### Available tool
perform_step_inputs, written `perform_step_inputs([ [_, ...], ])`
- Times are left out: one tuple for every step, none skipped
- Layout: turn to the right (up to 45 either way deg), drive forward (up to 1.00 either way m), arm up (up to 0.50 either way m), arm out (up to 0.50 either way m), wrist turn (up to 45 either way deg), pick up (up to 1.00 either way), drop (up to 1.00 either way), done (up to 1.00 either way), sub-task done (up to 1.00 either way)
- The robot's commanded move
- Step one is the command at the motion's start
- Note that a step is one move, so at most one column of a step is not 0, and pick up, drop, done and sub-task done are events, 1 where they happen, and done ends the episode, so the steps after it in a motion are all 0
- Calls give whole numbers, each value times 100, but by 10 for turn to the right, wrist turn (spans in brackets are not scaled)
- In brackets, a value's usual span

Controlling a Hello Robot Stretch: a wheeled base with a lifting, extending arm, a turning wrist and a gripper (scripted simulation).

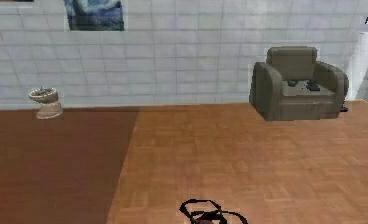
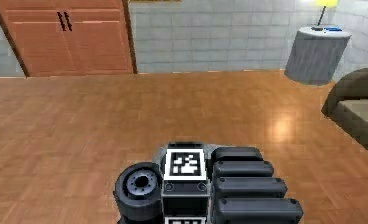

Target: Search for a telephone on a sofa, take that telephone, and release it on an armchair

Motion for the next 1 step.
perform_step_inputs([
  [300, 0, 0, 0, 0, 0, 0, 0, 0],
])
